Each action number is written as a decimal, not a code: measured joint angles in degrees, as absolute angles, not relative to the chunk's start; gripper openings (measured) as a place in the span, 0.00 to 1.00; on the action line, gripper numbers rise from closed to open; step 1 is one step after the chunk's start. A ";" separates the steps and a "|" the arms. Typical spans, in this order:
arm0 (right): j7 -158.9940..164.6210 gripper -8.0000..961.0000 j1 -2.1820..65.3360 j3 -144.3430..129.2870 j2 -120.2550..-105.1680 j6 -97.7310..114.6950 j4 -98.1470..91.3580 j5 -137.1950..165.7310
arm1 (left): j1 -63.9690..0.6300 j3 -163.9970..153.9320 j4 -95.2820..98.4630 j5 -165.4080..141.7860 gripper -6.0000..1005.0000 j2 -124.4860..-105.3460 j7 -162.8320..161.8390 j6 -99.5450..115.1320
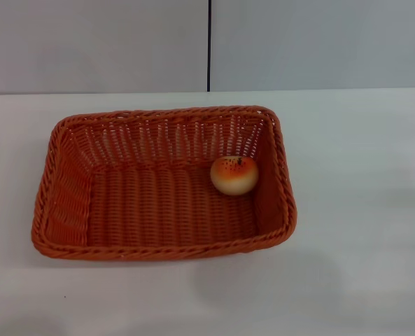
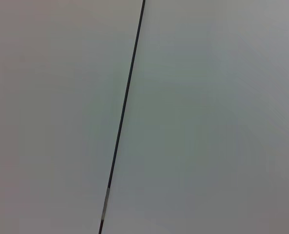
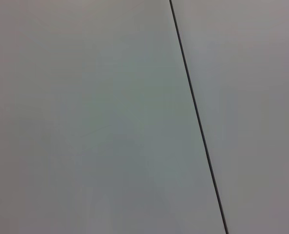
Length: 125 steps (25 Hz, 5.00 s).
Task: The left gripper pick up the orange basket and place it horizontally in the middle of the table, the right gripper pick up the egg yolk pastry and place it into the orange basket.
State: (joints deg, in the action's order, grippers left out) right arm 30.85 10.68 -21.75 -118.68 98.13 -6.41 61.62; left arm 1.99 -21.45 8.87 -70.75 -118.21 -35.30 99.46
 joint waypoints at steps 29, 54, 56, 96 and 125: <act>30.68 0.60 10.17 -21.71 -118.85 95.85 -5.30 61.61 | 2.05 -21.44 8.17 -70.91 0.61 -118.24 -35.24 98.82; 30.28 0.60 10.64 -21.70 -118.82 94.59 -5.29 61.60 | 1.43 -21.44 8.17 -70.93 0.61 -118.30 -34.71 98.69; 30.27 0.60 10.75 -21.71 -118.82 94.26 -5.26 61.61 | 1.41 -21.44 8.17 -70.93 0.61 -118.30 -34.71 98.68; 30.23 0.60 11.25 -21.71 -118.91 92.96 -5.09 61.64 | 1.25 -21.44 7.38 -70.66 0.61 -118.30 -33.04 98.07; 30.23 0.60 11.42 -21.71 -118.91 92.26 -4.92 61.70 | 0.42 -21.35 7.38 -70.66 0.61 -118.21 -33.05 98.08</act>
State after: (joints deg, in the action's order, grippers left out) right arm 30.23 11.42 -21.71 -118.91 92.26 -4.92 61.70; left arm 0.42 -21.35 7.38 -70.66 -118.21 -33.05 98.08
